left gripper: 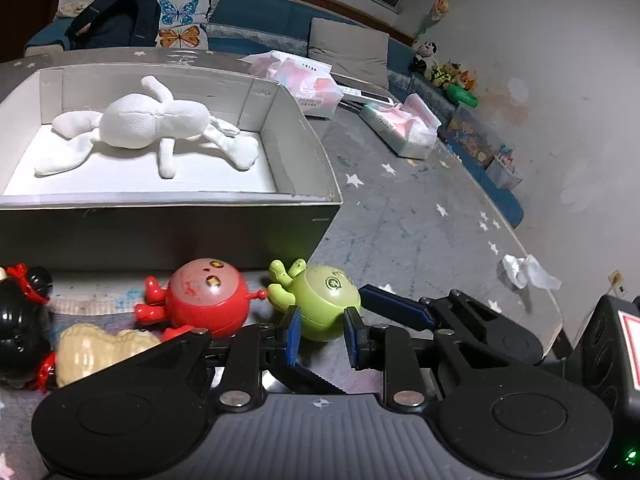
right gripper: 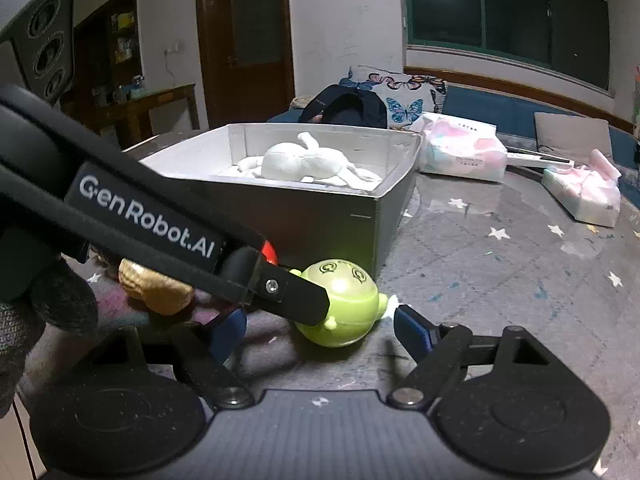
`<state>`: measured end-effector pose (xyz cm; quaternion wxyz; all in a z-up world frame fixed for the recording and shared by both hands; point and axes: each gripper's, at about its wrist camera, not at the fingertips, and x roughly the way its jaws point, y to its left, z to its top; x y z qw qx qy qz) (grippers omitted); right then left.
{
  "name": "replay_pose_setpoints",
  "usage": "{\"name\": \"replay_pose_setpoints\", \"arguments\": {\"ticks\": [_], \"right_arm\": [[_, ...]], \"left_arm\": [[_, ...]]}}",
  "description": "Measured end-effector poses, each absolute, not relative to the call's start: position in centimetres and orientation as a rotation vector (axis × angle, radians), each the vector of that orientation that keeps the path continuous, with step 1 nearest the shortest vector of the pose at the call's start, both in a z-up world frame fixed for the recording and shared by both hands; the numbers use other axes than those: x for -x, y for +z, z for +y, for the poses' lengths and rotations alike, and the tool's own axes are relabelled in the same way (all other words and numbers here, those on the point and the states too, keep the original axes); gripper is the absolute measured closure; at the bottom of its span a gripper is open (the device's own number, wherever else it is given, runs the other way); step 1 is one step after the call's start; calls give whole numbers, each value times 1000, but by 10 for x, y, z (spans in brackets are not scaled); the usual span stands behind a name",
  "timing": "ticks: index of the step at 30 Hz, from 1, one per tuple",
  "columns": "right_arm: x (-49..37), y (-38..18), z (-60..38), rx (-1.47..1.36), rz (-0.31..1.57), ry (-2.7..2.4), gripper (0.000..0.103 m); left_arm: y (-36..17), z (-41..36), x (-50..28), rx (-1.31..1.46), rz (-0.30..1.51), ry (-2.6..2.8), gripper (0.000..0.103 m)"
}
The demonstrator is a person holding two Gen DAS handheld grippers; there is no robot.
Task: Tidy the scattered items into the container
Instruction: 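Close the left gripper on the green round toy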
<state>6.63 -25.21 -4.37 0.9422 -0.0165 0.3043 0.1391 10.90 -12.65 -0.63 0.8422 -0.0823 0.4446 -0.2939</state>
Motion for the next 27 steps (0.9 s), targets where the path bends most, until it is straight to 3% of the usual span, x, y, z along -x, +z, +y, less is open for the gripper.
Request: {"name": "replay_pose_setpoints", "arguments": {"ticks": [10,23,27], "right_arm": [[-70,-43,-262,-1,620,273,28],[-70,-43,-267,-19,616,274,48],[-70,-43,-271,-26,613,267,49]], "left_arm": [[-6,-131,-113,202,938,-628,74],[-5,-131,-115,221,916,-600,72],[-6,-134,-113,216,897,-609,70]]}}
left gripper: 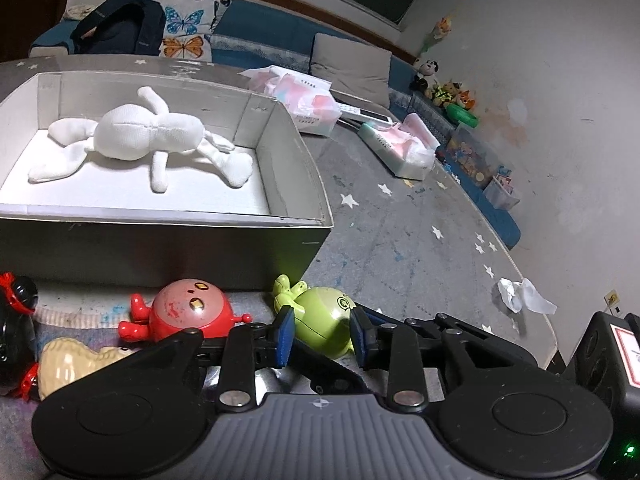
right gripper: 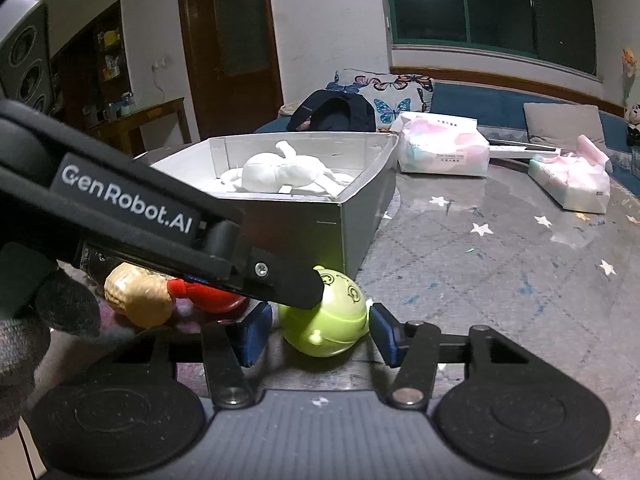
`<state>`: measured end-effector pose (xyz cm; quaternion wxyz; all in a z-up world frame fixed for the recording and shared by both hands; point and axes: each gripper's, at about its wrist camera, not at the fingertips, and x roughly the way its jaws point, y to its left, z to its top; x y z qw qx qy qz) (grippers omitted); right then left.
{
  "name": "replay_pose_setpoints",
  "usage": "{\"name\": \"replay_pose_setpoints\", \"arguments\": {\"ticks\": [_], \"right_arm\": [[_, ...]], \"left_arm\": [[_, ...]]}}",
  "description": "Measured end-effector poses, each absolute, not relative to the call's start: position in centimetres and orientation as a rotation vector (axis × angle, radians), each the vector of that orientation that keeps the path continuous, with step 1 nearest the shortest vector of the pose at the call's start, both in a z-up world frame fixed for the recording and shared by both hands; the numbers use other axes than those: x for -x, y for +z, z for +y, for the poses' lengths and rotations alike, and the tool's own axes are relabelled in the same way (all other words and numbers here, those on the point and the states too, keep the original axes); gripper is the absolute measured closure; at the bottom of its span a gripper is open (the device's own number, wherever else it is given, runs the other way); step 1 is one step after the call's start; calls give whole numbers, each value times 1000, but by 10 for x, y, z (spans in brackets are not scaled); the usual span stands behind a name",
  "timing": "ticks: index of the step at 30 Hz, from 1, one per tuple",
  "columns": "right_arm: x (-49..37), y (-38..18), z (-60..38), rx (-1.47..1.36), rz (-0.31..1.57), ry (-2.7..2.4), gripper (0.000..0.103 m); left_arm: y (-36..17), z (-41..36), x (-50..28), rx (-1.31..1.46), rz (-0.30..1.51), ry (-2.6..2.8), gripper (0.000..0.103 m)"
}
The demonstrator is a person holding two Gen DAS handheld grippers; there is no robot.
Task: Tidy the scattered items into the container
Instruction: 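Close the left gripper on the green round toy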
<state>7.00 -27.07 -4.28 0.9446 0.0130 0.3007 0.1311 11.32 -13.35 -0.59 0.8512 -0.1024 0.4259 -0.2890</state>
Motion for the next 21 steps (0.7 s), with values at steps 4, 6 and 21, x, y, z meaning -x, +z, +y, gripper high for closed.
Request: {"name": "replay_pose_setpoints", "arguments": {"ticks": [4,6,21], "right_arm": [[-69,-43,-273,-26,608,261,52],[-70,-43,-276,-41,608,260,54],[-67,-46,-280,-26,600,264,54]], "left_arm": [[-8,-133,-116,250,909,-598,69],[-9,-130,-117,278,921,-595,69],[-11,-137,-120,252,939,-611,63]]}}
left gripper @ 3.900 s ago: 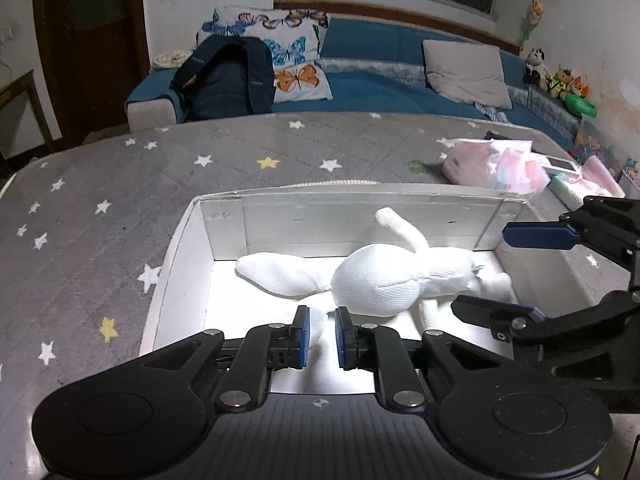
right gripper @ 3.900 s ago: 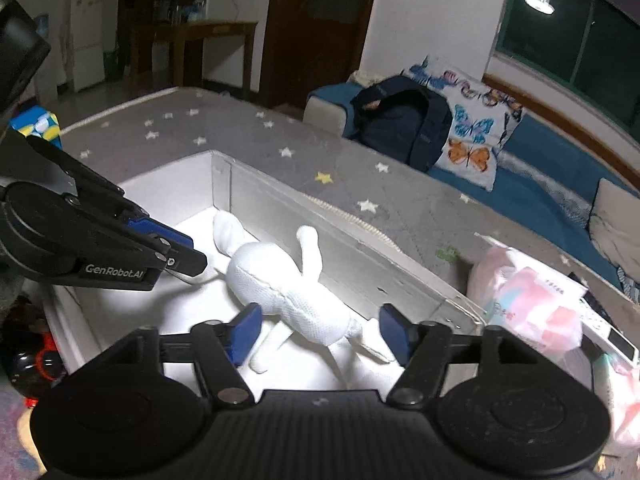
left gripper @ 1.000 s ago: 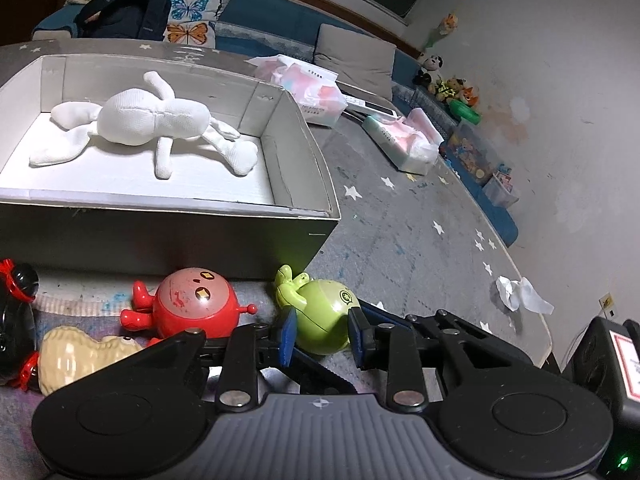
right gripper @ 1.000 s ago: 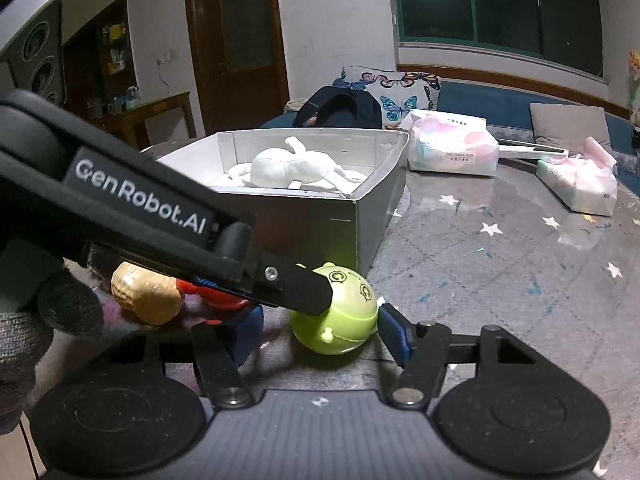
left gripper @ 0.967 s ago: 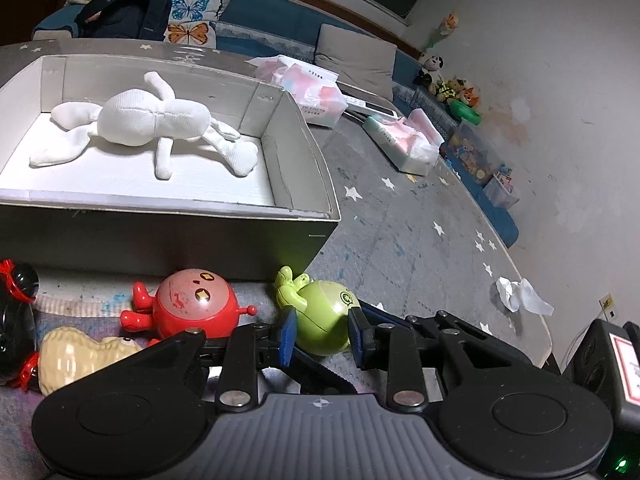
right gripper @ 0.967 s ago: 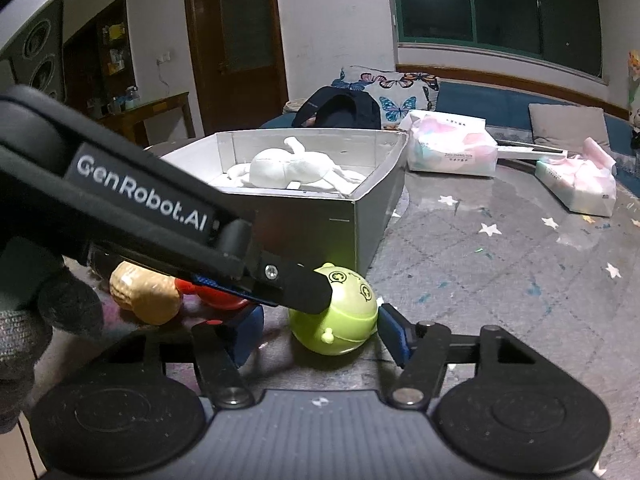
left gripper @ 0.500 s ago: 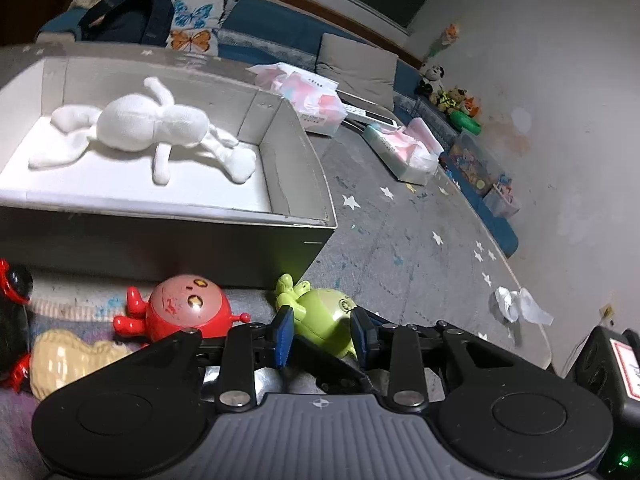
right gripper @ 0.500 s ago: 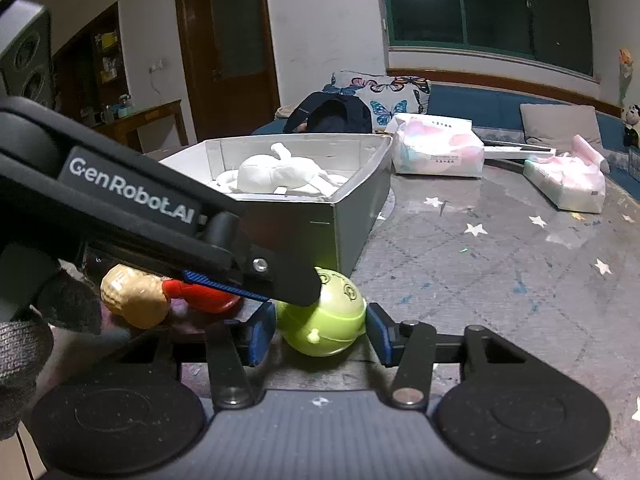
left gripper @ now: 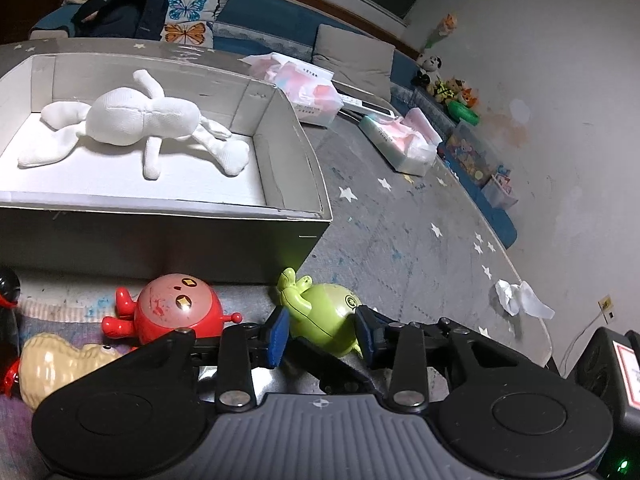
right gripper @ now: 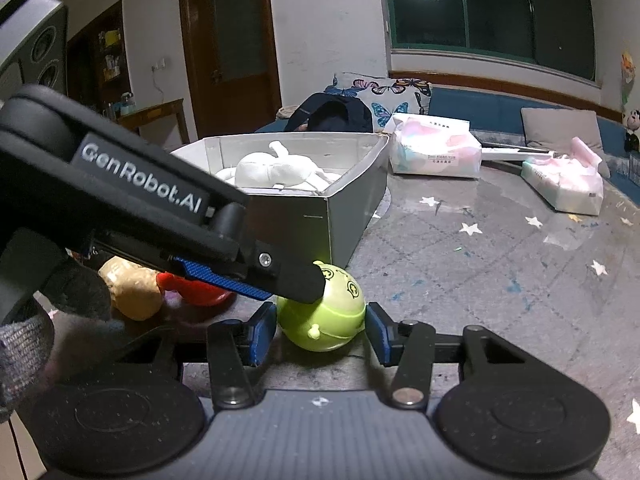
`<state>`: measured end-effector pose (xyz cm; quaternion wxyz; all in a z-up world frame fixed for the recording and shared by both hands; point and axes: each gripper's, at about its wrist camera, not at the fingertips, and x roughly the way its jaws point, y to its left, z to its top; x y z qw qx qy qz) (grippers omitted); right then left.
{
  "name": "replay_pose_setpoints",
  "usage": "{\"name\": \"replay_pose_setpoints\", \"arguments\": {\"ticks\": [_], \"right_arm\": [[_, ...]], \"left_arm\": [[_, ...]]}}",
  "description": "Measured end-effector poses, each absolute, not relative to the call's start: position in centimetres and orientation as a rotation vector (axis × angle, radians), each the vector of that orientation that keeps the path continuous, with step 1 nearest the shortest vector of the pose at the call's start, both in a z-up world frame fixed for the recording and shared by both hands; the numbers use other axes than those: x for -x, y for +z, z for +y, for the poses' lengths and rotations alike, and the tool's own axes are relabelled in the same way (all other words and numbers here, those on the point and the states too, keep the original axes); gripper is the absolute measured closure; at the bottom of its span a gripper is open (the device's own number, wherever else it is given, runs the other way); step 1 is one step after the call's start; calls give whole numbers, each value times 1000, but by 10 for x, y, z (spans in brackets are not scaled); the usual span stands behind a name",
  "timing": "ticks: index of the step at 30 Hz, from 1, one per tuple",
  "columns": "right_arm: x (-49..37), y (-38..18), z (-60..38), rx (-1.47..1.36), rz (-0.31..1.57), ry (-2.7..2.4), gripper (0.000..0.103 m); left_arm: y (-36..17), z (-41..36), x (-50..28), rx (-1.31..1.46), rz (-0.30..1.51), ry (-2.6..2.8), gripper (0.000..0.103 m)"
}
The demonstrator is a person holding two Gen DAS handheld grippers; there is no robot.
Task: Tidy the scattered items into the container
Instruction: 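Close the left gripper on the green round toy, then lift the green toy with the left gripper and carry it over the box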
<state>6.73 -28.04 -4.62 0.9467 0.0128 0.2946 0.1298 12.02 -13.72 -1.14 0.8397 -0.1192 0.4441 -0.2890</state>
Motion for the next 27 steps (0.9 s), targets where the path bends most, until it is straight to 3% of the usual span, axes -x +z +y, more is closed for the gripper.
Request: {"name": "replay_pose_setpoints", "arguments": {"ticks": [11,27], "right_arm": [[-71,-48,-287,-53,593,266,54],[-59,-37,-289,-43,569,261,54]], "left_arm": [[-28,-126,-140,492,1048,-599,57],[-10,-141,-121,380,960,-618,55]]}}
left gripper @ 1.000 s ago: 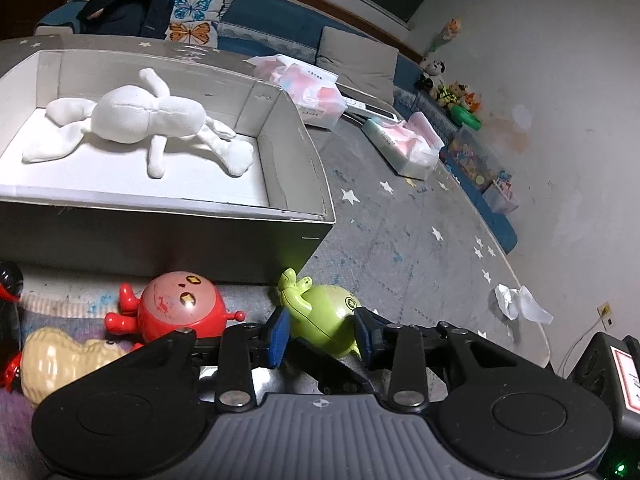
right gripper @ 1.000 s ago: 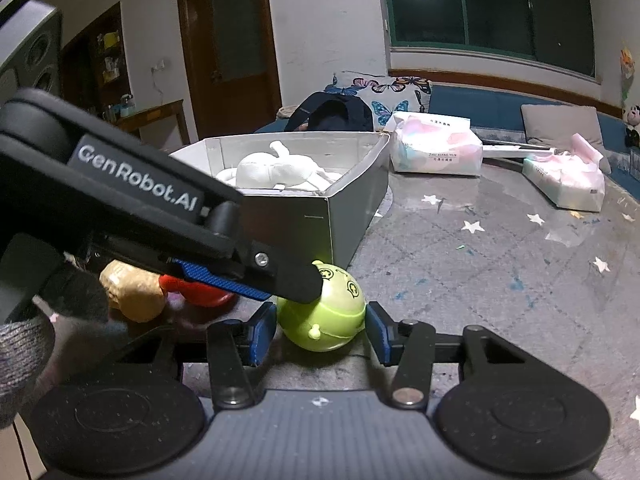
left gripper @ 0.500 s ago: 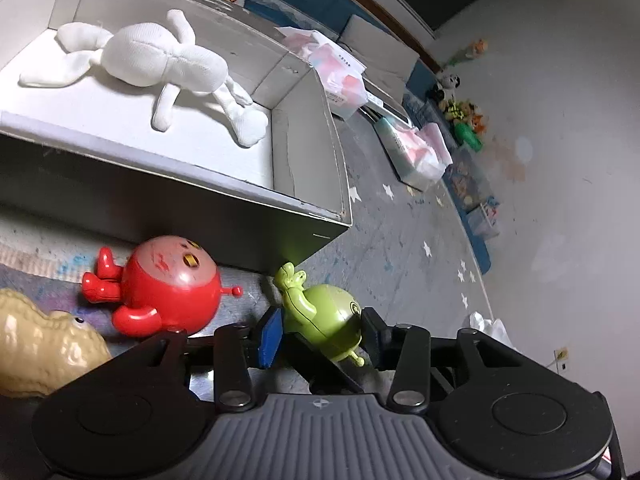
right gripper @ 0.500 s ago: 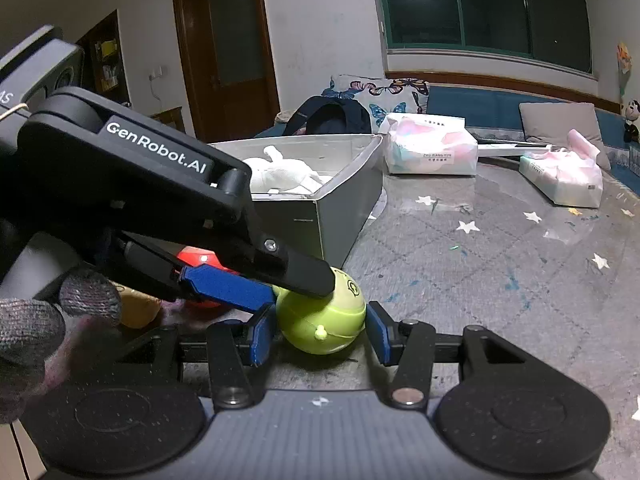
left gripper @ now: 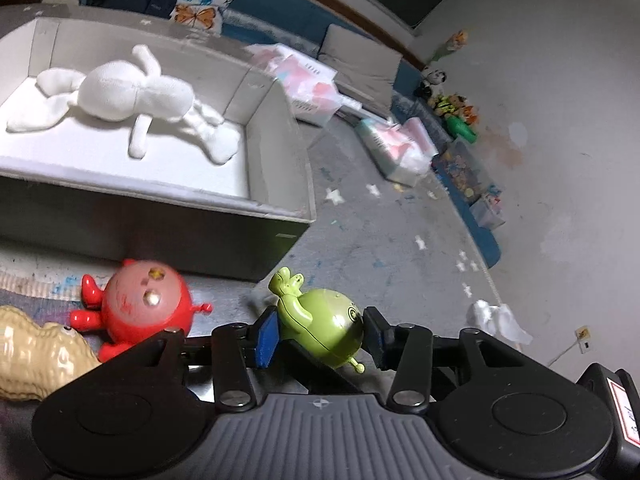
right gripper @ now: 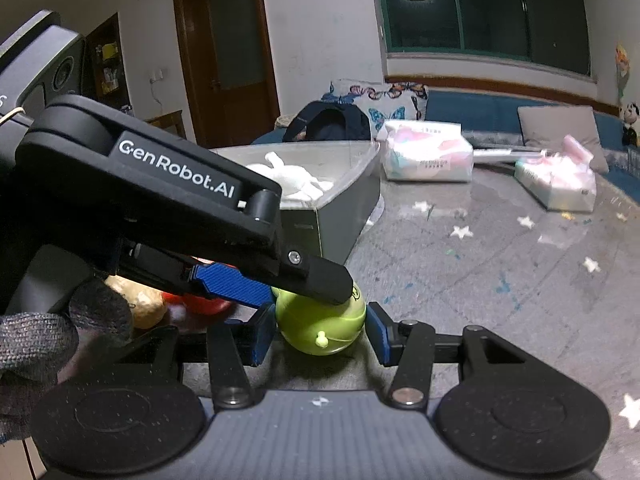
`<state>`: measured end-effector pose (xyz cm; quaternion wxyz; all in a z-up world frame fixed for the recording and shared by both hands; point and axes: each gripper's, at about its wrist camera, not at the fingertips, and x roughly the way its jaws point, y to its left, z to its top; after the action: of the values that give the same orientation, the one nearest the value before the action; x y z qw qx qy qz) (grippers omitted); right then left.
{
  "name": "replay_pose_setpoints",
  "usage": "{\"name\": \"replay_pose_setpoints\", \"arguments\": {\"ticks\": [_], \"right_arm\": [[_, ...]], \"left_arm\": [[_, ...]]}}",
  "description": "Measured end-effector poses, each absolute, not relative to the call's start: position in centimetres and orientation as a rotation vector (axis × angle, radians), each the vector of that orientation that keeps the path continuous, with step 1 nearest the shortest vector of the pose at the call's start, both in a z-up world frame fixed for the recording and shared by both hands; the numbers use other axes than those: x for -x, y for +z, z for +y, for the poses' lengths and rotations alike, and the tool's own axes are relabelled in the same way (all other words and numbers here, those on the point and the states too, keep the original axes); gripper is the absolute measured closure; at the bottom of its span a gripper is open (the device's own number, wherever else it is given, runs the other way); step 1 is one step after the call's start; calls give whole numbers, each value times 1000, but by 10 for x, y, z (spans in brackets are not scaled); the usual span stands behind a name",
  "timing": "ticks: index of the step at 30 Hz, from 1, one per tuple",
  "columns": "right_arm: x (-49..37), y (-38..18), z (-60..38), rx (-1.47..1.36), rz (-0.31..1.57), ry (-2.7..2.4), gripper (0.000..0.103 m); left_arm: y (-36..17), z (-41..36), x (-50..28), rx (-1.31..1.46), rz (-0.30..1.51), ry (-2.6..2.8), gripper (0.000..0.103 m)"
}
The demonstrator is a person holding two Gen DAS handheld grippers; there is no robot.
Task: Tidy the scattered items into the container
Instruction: 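Lift the green toy with the left gripper and carry it over the box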
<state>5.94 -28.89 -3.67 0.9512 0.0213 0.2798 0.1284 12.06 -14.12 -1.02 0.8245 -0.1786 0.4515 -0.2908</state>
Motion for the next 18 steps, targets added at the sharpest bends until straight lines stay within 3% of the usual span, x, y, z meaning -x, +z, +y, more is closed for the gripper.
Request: {"name": "replay_pose_setpoints", "arguments": {"ticks": [9,18], "right_arm": [[-66,7,-278,25,444,264,54],[-130,21,-251,61,426,288,54]], "left_arm": [[37,-128,-122,388,816,-660,55],[50,-105,-175,403,781,-625,55]]}}
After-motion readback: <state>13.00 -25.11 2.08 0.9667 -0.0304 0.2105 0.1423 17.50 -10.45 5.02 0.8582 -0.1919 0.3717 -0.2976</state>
